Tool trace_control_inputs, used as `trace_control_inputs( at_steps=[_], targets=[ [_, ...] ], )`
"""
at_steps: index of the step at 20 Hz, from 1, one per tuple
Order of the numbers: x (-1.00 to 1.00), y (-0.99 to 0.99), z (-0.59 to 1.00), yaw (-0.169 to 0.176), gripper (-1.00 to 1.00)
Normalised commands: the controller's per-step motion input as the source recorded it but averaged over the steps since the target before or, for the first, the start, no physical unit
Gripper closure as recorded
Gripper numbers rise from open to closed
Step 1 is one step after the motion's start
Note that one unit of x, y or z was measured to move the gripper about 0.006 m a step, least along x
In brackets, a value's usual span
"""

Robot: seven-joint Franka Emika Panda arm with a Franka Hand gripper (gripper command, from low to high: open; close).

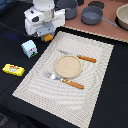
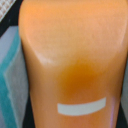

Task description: Place the bread, butter, and milk from the table onto the serving area.

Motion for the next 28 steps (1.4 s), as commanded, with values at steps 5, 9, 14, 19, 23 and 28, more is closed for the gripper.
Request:
trace_control_inputs(
  at_steps=[5,9,14,19,23,28],
  targets=[
    [0.41,-0.18,1.0,-0.083,1.0],
    [0.84,-0.12,1.0,-0.067,1.0],
    [0.86,-0.31,0.64,-0.066,1.0],
    [0.86,-0.42,0.38,-0.069,1.0],
    [1.0,-0.33,0.62,-0.007,1.0],
    [1.0,-0.33,0.65,-0.001,1.0]
  ],
)
